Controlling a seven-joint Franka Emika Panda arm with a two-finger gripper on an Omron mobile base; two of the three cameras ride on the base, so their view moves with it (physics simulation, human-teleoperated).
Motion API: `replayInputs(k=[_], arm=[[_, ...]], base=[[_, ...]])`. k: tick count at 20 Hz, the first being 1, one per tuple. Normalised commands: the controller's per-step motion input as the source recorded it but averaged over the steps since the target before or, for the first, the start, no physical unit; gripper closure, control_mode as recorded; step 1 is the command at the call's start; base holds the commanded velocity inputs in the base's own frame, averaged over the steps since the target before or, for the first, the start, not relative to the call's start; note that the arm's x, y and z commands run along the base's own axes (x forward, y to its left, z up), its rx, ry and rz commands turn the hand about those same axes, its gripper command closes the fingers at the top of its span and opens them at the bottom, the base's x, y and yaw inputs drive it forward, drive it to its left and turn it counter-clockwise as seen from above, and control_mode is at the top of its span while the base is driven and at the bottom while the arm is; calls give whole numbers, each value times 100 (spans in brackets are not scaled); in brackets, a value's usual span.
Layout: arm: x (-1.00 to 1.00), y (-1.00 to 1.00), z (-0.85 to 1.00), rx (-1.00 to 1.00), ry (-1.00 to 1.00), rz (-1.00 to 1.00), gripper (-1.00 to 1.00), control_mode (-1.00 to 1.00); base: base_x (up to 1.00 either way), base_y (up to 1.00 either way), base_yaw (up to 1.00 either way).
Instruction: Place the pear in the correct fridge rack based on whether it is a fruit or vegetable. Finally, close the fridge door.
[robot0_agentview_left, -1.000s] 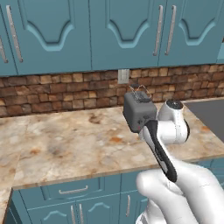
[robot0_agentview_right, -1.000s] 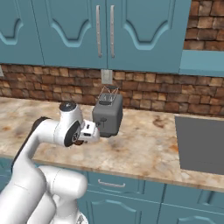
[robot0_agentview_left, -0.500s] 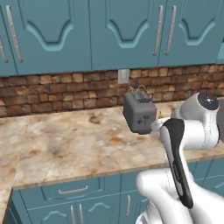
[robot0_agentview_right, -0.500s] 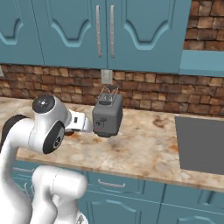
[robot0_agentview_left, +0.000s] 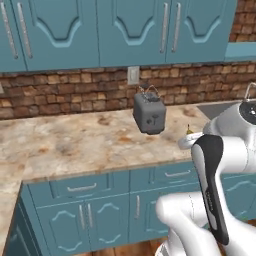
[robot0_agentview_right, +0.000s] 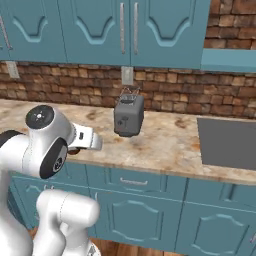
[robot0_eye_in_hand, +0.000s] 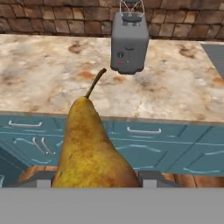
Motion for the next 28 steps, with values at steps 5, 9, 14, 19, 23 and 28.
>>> replayInputs(k=[5,9,14,19,23,28], arm=[[0,0,0,0,0,0,100,100],[0,0,0,0,0,0,100,100],[0,0,0,0,0,0,100,100],[0,0,0,0,0,0,100,100],[0,0,0,0,0,0,100,100],[0,0,0,0,0,0,100,100]], base=[[-81,-38,-29],[-49,-48,-51],[-17,-47,-59],[0,-47,-61],[13,-33,-58],[21,-32,-57]])
